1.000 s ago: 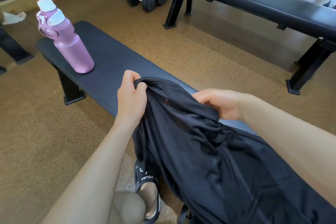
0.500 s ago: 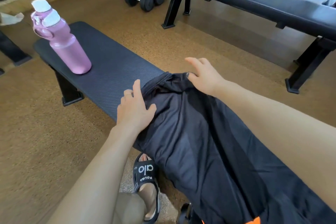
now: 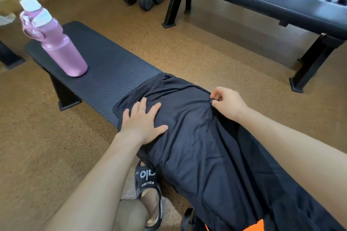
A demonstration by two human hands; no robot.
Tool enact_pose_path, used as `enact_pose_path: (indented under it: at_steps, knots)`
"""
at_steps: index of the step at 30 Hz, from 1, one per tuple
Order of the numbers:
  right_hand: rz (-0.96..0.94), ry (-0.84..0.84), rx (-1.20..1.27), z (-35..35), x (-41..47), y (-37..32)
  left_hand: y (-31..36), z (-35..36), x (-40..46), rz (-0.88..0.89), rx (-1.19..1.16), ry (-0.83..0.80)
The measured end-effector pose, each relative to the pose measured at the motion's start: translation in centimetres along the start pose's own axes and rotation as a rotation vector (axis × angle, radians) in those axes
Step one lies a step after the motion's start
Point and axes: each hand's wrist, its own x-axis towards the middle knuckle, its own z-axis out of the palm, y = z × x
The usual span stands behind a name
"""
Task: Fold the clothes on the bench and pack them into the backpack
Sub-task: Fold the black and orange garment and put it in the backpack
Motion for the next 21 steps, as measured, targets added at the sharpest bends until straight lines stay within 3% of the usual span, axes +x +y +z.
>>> enact_pose_path:
  at_steps: [3,7,13,16,19,21]
  knots:
    - [0.142,0.017,-0.035,-0.3,0.6,0.3,-0.3,-0.3,0.0,-0.070,-0.007,-0.022]
    - [0.431,-0.224,0.090,-0.9,1.3,0.8,0.2,-0.3,0.1,-0.094,-0.008,-0.014]
    - [0.234,0.157,0.527,-1.8,1.7,-1.4,0.7,-0.5,0.3,-0.097,-0.017,-0.003]
    - [0.070,0.333,0.592,-2.5,0.8,-2.7,1.6,-0.4,0.3,-0.070,-0.015,0.023]
    - [0.146,0.170,0.655,-2.5,0.1,-2.8,2.5,-0.4,0.4,-0.008,-0.011,0.092]
    - [0.254,-0.051,0.914,-2.8,-0.1,-2.5,3.2,-0.3,0.4,0.049,-0.041,0.138]
